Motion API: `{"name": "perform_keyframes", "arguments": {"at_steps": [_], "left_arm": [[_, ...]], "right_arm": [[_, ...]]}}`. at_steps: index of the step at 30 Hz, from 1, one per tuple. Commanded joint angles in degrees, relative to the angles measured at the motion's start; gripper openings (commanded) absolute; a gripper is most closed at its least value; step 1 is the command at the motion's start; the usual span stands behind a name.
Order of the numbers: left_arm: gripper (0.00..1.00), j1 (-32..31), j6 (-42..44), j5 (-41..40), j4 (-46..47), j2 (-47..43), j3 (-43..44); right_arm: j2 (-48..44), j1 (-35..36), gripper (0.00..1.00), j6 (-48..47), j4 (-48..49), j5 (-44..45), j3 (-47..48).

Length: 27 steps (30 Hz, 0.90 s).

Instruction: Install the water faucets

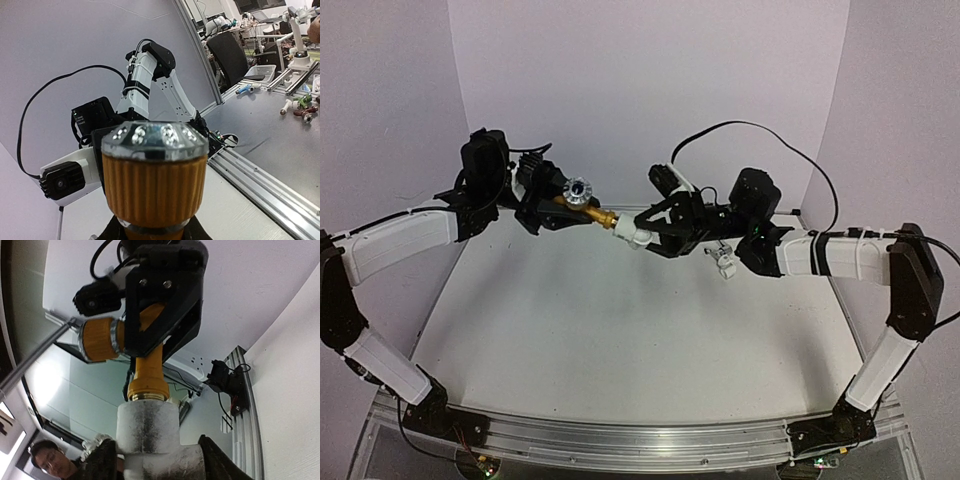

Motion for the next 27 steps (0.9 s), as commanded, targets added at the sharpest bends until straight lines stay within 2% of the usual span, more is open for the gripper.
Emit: {"name": "perform_keyframes", "arguments": {"at_steps": [1, 5, 7, 9, 12, 15, 18, 23, 27], "left_arm": [[0.0, -0.52, -16.9, -1.72, 2.29, -1.53, 6.14], [0.0, -0.41, -37.09, -23.19, 2.59, -2.56, 3.4], [0.0, 0.25, -51.3, -34.4, 2.62, -2.62, 1.04], [0.0, 1.52, -64.11, -38.19, 2.62, -2.13, -0.6], [0.0, 1.95, -81.73, -38.0, 2.58, -1.33, -3.38], [0.0, 1.85, -92.3, -37.8, 2.62, -2.19, -6.4], [0.0, 1.81, -99.79, -39.71, 2.62, -4.9, -10.27], [0.0, 1.7, -108.98, -41.68, 2.61, -8.59, -16.35], [0.0, 1.37, -118.07, -40.13, 2.61, -9.28, -20.12]], "right_arm": [[-4.38, -4.53, 0.79, -4.48, -5.26, 6.73, -2.72], [-9.91, -5.72, 0.97, -34.06, -28.71, 16.98, -1.43], [-12.25, -5.72, 0.98, -45.95, -37.13, 22.83, -0.96], [-14.41, -5.67, 0.98, -54.72, -39.19, 27.05, -2.18], [-17.85, -3.73, 0.98, -69.74, -39.14, 31.55, -4.81], [-20.21, 2.17, 0.98, -87.14, -36.61, 39.58, -8.75], [-19.38, 8.23, 0.98, -100.69, -32.51, 50.58, -10.78], [-18.07, 13.3, 0.98, -110.63, -16.48, 55.31, -16.68], [-16.47, 15.42, 0.98, -119.02, -14.32, 55.89, -16.79]]}}
